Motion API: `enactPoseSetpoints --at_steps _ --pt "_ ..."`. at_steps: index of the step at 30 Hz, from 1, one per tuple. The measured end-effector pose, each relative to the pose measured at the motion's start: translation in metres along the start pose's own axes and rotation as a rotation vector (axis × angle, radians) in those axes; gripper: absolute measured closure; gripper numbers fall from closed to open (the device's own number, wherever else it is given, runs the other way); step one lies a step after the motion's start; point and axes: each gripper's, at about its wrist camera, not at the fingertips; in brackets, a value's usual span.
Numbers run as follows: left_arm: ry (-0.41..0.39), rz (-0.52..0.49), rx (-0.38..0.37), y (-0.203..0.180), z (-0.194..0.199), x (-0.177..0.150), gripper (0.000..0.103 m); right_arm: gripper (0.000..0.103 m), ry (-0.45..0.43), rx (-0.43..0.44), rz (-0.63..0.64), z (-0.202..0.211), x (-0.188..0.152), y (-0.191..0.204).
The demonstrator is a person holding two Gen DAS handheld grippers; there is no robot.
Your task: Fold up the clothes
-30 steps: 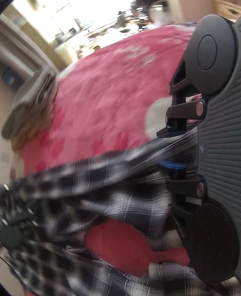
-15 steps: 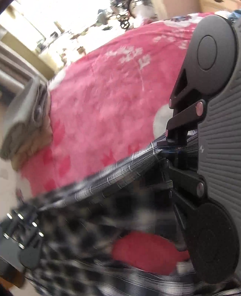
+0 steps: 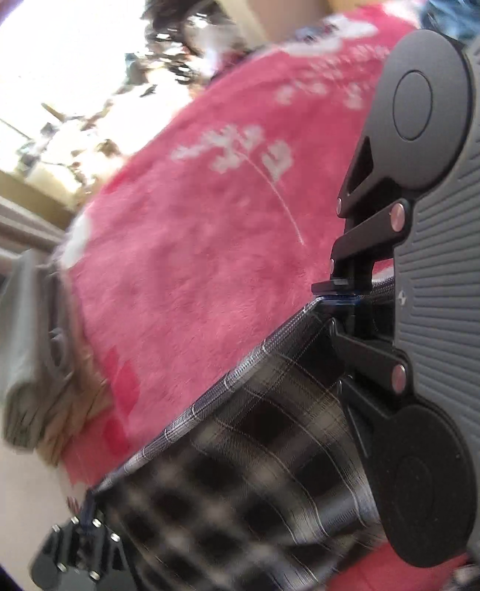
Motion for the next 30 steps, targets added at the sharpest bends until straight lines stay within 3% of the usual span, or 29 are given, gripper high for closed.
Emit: enactPoseSetpoints --at_steps 2,3,6,8,12,15,18,19,20,21,22,30 --pt "0.001 0.018 0.007 -0.001 -0.002 -0.002 0.097 0.092 0.033 0.001 -0.041 -0.019 0.002 -0.004" --pt "0.000 0.041 -0.002 0.005 0.004 -0.002 0.091 0.085 0.050 0.001 -0.061 -0.028 0.003 -0.006" --pt "-0.009 0.111 -0.026 0.028 0.026 -0.006 0.072 0.082 0.047 0.015 -0.100 -0.024 0.001 -0.012" --pt "-0.011 0.127 -0.023 0.050 0.039 -0.016 0.068 0.077 0.042 0.026 -0.124 -0.018 -0.001 -0.017" --pt "0.057 0.116 -0.039 0.094 0.035 -0.043 0.065 0.071 0.035 0.054 -0.163 -0.009 -0.004 -0.024" --pt "0.126 0.097 -0.096 0.115 0.017 -0.060 0.064 0.069 0.043 0.071 -0.150 -0.010 -0.005 -0.023" --pt "0.150 0.141 -0.166 0.132 0.003 -0.070 0.064 0.069 0.047 0.065 -0.129 -0.011 -0.005 -0.020" --pt "0.157 0.156 -0.190 0.137 -0.001 -0.073 0.064 0.069 0.048 0.060 -0.125 -0.012 -0.006 -0.019" --pt "0.156 0.178 -0.214 0.141 -0.004 -0.075 0.071 0.069 0.053 0.052 -0.124 -0.013 -0.007 -0.017" --pt "0.146 0.189 -0.225 0.142 -0.004 -0.075 0.080 0.069 0.056 0.042 -0.127 -0.013 -0.008 -0.016" --pt "0.139 0.186 -0.230 0.140 -0.005 -0.074 0.098 0.069 0.057 0.032 -0.133 -0.012 -0.009 -0.014" --pt "0.144 0.161 -0.120 0.133 -0.015 -0.070 0.101 0.069 0.000 -0.061 -0.185 0.004 -0.013 -0.010"
Point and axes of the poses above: each gripper's, at about its wrist camera, not at the fingertips, and z roughly against the way its jaws point, y to its left, x to its top, and after that the axes turned 2 degrees about y, right-handed
